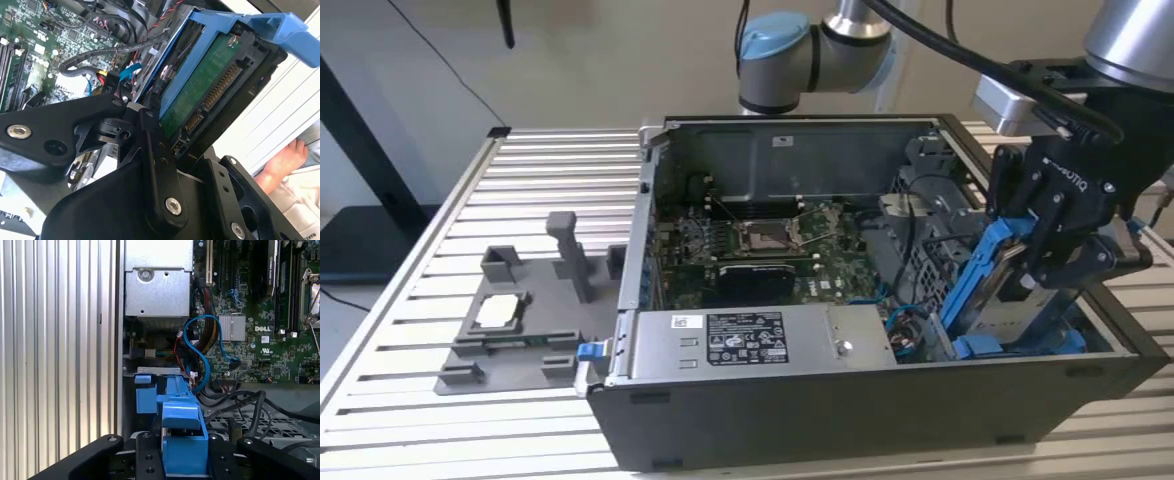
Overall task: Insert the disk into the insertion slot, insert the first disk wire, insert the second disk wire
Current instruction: 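Insert the disk into the insertion slot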
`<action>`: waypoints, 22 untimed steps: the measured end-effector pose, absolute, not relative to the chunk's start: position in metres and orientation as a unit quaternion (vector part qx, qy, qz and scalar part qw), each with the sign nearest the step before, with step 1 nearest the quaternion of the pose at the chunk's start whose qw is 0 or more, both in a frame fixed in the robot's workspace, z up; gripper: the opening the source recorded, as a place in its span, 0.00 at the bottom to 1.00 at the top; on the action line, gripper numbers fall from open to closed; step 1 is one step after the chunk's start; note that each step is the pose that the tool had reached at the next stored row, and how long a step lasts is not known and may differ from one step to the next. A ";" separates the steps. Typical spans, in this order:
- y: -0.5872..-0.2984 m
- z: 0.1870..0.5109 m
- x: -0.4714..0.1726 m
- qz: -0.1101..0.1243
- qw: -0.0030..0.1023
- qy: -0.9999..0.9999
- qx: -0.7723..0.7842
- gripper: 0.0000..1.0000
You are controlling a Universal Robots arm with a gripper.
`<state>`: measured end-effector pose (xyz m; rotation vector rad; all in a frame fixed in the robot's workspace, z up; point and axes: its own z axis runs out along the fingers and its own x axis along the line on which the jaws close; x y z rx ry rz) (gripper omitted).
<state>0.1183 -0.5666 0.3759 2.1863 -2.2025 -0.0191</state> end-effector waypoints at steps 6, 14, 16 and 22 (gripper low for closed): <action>-0.567 0.376 0.118 -0.006 0.019 -0.710 0.704 0.52; -0.567 0.376 0.118 -0.006 0.019 -0.710 0.704 0.58; -0.566 0.378 0.118 -0.006 0.019 -0.710 0.704 0.58; -0.566 0.385 0.118 -0.006 0.019 -0.710 0.704 0.58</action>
